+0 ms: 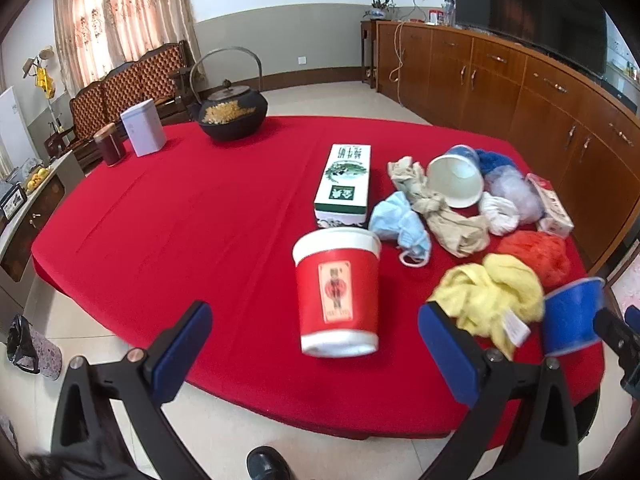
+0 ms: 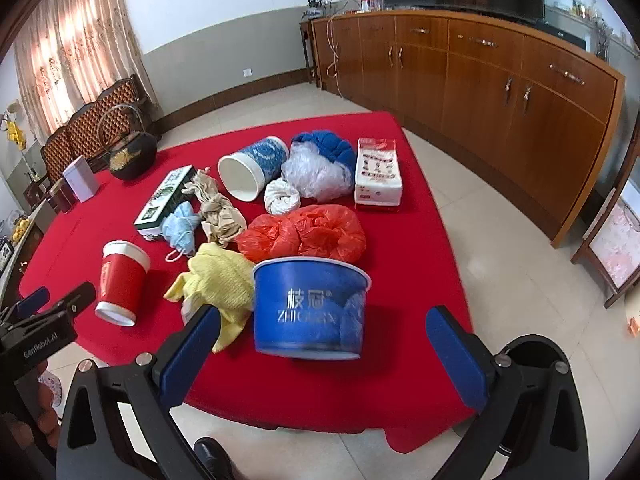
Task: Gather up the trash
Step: 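Grasp the red paper cup with the left tool while the right tool grasps the blue bowl, then carry the red cup and blue bowl over the black bin with both tools, then open the left tool over the bin while the right tool releases the blue bowl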
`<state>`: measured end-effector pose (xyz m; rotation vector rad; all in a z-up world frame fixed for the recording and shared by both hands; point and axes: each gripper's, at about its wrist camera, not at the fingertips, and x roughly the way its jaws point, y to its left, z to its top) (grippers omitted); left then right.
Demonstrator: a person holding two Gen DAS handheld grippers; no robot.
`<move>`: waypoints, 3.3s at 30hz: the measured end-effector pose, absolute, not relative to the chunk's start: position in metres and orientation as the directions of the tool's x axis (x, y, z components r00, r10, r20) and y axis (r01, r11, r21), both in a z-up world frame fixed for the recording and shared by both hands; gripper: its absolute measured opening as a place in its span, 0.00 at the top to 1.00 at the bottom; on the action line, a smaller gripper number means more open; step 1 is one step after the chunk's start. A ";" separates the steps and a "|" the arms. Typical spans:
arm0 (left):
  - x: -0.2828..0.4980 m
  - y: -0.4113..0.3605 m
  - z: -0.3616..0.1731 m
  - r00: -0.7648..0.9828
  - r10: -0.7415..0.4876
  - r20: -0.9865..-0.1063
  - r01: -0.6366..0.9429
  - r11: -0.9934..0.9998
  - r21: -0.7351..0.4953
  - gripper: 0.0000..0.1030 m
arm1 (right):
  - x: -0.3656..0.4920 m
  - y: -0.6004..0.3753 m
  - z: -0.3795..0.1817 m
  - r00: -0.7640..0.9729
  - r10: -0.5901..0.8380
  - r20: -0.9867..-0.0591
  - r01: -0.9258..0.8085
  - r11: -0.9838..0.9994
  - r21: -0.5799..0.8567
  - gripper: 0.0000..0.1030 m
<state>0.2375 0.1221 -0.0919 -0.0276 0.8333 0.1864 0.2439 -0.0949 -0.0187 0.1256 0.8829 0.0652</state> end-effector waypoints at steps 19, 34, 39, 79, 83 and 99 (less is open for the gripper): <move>0.272 0.124 -0.134 0.593 0.033 -0.805 -0.076 0.997 -0.015 0.39 | 0.279 -0.084 -0.060 0.575 0.158 -0.803 -0.030 0.985 0.172 0.00; 0.247 0.112 -0.104 0.659 0.000 -0.752 -0.032 0.999 -0.027 0.42 | 0.258 -0.102 -0.044 0.634 0.196 -0.748 -0.049 0.975 0.215 0.22; 0.234 0.090 -0.076 0.687 -0.039 -0.726 0.026 0.999 -0.029 0.42 | 0.243 -0.125 -0.029 0.666 0.183 -0.723 -0.017 0.973 0.231 0.22; 0.186 -0.334 -0.207 0.221 -0.392 -0.893 0.658 0.736 -0.160 0.39 | 0.114 -0.499 -0.180 0.429 -0.080 -0.900 0.585 0.783 0.210 0.22; 0.194 -0.336 -0.216 0.207 -0.371 -0.905 0.642 0.750 -0.160 0.37 | 0.122 -0.507 -0.196 0.386 -0.075 -0.919 0.607 0.771 0.192 0.13; 0.194 -0.327 -0.191 0.326 -0.332 -0.885 0.620 0.782 -0.065 0.28 | 0.097 -0.500 -0.149 0.374 -0.230 -0.898 0.655 0.751 0.080 0.11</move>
